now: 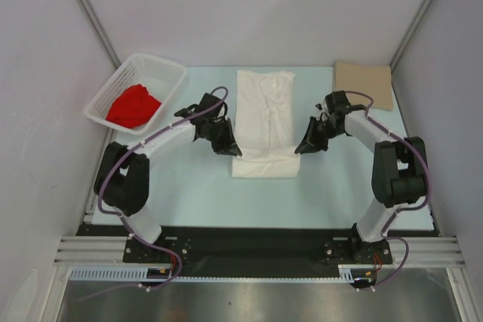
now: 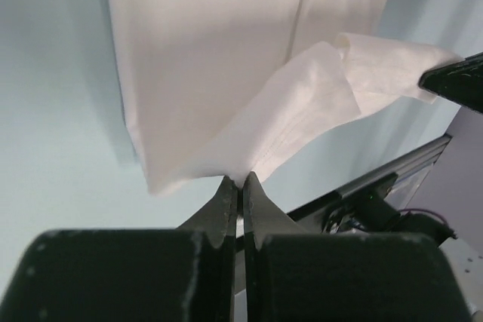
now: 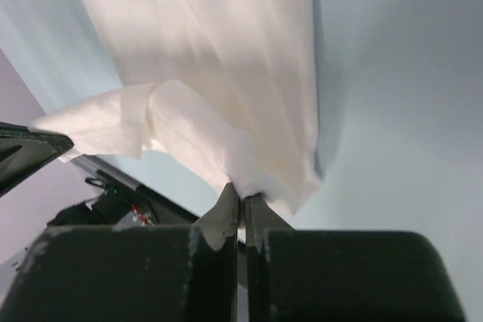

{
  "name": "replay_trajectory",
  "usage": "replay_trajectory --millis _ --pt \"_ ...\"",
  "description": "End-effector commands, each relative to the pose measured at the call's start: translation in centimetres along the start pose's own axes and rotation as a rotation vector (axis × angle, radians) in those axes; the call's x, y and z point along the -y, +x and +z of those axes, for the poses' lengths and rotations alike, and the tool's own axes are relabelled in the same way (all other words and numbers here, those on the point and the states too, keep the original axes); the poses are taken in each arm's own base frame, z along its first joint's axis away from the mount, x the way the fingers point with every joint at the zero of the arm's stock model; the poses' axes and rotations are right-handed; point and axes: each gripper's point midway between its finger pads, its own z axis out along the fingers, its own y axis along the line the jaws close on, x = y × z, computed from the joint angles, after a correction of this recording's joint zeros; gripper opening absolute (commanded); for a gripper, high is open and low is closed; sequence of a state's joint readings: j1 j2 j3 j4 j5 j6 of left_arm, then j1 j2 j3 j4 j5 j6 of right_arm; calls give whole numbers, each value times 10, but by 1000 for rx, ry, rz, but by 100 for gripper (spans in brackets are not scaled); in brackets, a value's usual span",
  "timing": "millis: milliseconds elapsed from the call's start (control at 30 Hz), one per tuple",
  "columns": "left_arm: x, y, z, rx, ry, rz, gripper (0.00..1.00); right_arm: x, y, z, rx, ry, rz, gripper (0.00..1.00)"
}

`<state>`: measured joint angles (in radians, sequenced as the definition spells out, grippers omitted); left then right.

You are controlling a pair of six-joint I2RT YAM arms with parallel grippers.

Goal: Fold and stack the t-shirts
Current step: Fold the tshirt

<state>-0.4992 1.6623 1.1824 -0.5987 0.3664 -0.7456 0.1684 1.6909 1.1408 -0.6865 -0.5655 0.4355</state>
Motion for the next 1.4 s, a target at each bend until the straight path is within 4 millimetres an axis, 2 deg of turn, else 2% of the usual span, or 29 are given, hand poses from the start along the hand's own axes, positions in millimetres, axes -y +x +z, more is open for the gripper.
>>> replay_trajectory --millis 0,33,67,133,167,200,400,433,567,767,800,833,900,967,1000,1033,1100,1133,1167,1233,1267,1300,1333,1367 --pt "-5 -48 -2 33 -32 2 0 -3 -35 1 -18 1 -47 0" --pt "-7 -55 6 13 -32 -10 0 -3 -43 2 -20 1 -43 0" --pt "3 -74 3 40 -8 7 0 -14 -61 -2 0 -12 -56 0" --pt "5 -89 4 29 14 -4 0 -10 -76 9 -19 -11 -28 0" --pt "9 -101 12 22 29 -3 0 -10 -82 10 -23 -10 -19 0" --pt "9 -106 13 11 34 -6 0 -15 -94 14 -20 -27 -21 0" --pt "9 -136 23 37 39 -29 0 -18 -120 26 -33 -37 -9 0" --pt "7 -138 24 41 39 -34 0 -22 -125 24 -22 -43 -19 0" --pt "8 -146 31 32 62 -43 0 -15 -132 34 -45 -38 1 0" --pt "1 -145 43 13 48 -68 0 -14 -133 37 -55 -46 12 2" --pt "-1 -146 43 20 43 -71 1 -12 -132 39 -60 -44 15 5" --pt "-1 -147 43 25 42 -71 2 -10 -133 39 -61 -40 18 15" --pt "-1 -150 43 37 43 -72 14 -7 -136 38 -48 -20 16 20" --pt "-2 -157 38 68 17 -55 22 -1 -140 33 -23 25 12 32" --pt "-3 -160 33 87 -2 -46 34 -5 -147 24 9 44 -8 37" --pt "-9 -168 27 136 -53 -35 43 -2 -146 17 11 83 -6 46" --pt "-1 -173 -2 216 -91 26 63 2 -150 3 55 175 -51 55" --pt "0 -173 -10 245 -111 51 65 -5 -146 -11 73 197 -72 62" --pt "7 -168 -25 281 -119 97 65 -10 -140 -11 73 233 -106 63" --pt "16 -156 -30 281 -91 143 54 -22 -121 -14 65 239 -148 64" --pt "26 -137 -22 239 -33 167 42 -33 -110 -7 52 241 -176 63" --pt "30 -126 -16 206 -1 172 38 -37 -101 -2 44 242 -187 61" --pt "33 -117 -8 177 20 170 35 -44 -102 3 70 227 -203 55" --pt "37 -103 2 139 36 171 32 -42 -93 10 63 233 -197 49"
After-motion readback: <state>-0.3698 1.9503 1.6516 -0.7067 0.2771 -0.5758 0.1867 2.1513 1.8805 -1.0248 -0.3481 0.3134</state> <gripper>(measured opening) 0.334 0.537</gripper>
